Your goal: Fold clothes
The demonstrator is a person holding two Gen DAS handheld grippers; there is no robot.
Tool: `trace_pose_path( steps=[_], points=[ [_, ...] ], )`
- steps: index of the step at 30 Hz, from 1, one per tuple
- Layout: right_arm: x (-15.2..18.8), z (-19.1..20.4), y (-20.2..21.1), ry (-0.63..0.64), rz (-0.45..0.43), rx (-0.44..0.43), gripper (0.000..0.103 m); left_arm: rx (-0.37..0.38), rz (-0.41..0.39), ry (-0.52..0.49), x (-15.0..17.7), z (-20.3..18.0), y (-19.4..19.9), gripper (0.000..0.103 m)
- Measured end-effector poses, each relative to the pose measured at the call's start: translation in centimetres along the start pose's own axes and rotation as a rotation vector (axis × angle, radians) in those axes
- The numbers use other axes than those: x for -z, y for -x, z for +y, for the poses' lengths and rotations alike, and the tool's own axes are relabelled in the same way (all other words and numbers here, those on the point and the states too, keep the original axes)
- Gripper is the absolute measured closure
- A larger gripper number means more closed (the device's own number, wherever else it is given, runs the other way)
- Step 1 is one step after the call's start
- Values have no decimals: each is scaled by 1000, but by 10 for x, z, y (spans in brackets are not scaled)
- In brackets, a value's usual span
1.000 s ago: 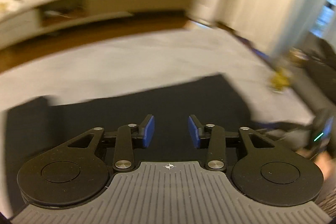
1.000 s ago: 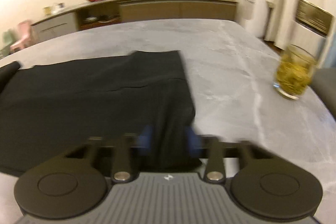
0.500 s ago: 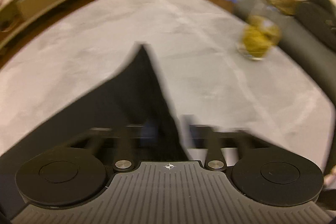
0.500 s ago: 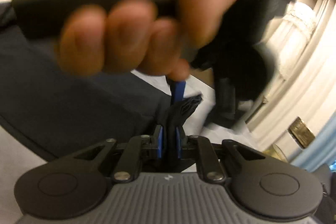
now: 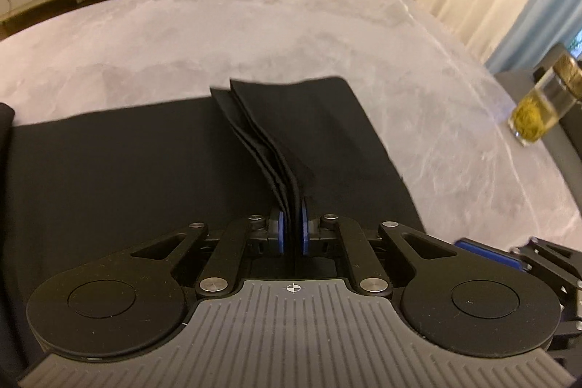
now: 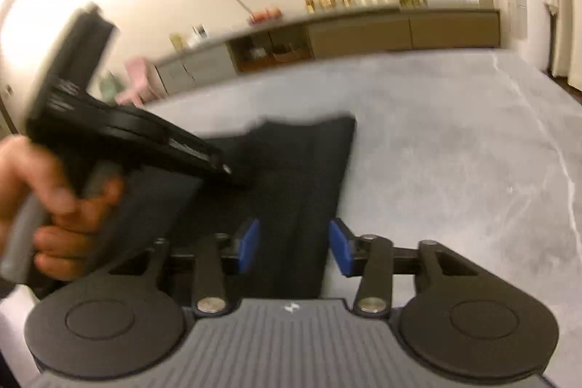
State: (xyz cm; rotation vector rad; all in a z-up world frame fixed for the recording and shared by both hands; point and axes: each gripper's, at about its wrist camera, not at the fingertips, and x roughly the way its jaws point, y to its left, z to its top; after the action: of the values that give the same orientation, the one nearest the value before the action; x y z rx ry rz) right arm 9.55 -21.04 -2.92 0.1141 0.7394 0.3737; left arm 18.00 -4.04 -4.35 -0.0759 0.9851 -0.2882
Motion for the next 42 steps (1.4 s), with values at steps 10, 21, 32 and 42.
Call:
trace_pose_path(
  steps=[10,21,32,42],
  points=[
    [11,33,-33,205,-3,56,69,-89,-43,-73,12,-15,2,101],
    [-19,14,-15,186,-4,56,68,-161,-68,-93,19,-25,3,97],
    [-74,6,-106,166,58,113,73,-211,-69,-123,33,-37,5,97],
    [-41,10,-63,204,39,100,73,-221,-70,-112,36,-40,6,96]
  ],
)
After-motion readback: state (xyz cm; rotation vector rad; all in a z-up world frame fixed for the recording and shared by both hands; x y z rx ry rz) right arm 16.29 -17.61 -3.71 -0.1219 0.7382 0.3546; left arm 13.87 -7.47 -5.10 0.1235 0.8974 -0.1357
